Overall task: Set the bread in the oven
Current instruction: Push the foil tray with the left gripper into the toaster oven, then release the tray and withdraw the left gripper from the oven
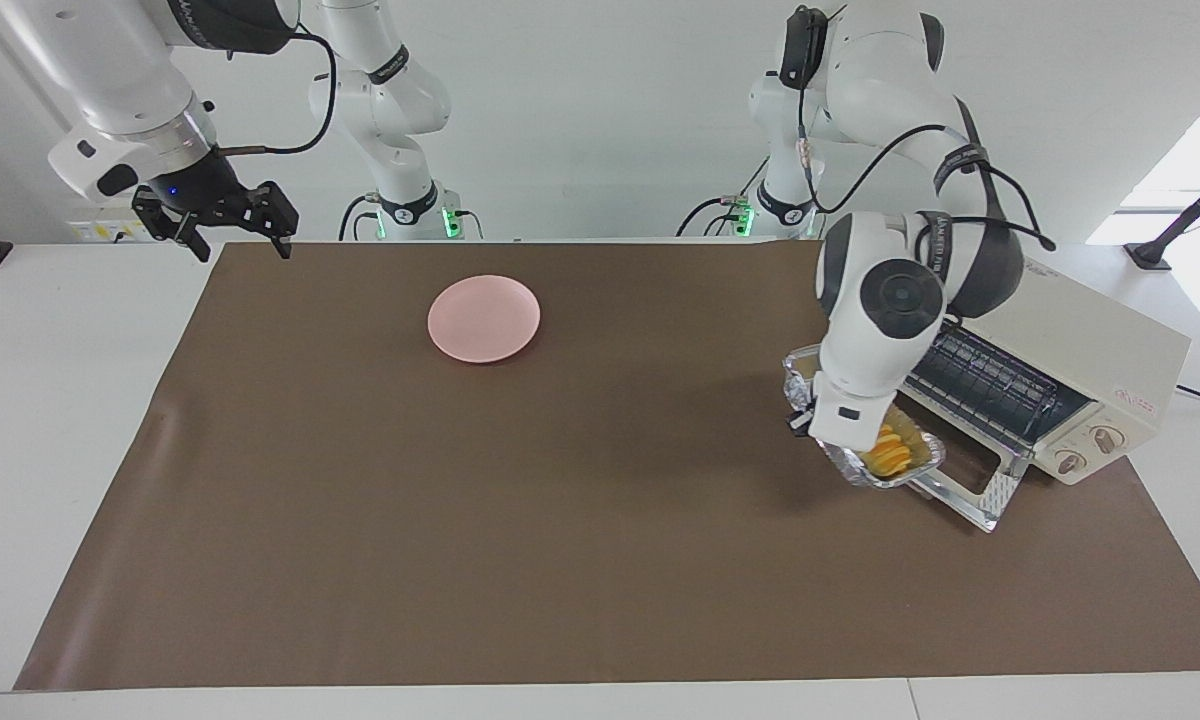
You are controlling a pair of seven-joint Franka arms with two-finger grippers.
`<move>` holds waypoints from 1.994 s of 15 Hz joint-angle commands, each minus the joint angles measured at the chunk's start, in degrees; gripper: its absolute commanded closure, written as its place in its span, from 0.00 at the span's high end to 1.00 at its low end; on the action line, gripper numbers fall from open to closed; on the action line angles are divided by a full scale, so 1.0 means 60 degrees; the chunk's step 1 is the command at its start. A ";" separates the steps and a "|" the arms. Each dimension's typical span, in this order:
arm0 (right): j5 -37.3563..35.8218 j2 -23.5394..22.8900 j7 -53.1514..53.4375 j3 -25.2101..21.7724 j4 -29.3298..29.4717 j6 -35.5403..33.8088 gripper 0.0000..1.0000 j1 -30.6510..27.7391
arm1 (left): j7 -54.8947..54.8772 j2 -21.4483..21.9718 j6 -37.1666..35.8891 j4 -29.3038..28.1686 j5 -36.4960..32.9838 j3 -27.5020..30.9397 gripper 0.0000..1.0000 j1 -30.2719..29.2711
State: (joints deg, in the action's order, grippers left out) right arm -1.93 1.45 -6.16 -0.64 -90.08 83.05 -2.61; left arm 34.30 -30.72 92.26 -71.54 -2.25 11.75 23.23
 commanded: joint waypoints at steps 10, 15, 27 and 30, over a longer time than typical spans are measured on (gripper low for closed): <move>-0.0030 0.0228 -0.0131 0.0121 -0.0264 -0.0029 1.00 -0.0049 | 0.0011 0.0300 0.0209 -0.0965 -0.0005 0.0970 0.00 -0.1206; -0.0030 0.0228 -0.0131 0.0121 -0.0293 -0.0043 1.00 -0.0064 | 0.0012 0.0521 -0.0537 -0.1334 -0.0661 0.1000 0.00 -0.1074; -0.0030 0.0228 -0.0145 0.0121 -0.0279 -0.0044 1.00 -0.0064 | -0.0032 0.1268 -0.0231 -0.3092 -0.1778 0.0985 0.00 -0.1030; -0.0030 0.0228 -0.0131 0.0194 -0.0264 -0.0044 1.00 -0.0020 | -0.0222 0.1282 -0.0245 -0.3092 -0.1778 0.0985 0.29 -0.1044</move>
State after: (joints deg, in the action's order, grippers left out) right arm -1.93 1.48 -6.16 -0.17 -90.33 83.05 -2.53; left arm 33.67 -25.41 89.25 -87.19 -11.19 17.30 16.16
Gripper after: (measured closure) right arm 0.000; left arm 0.982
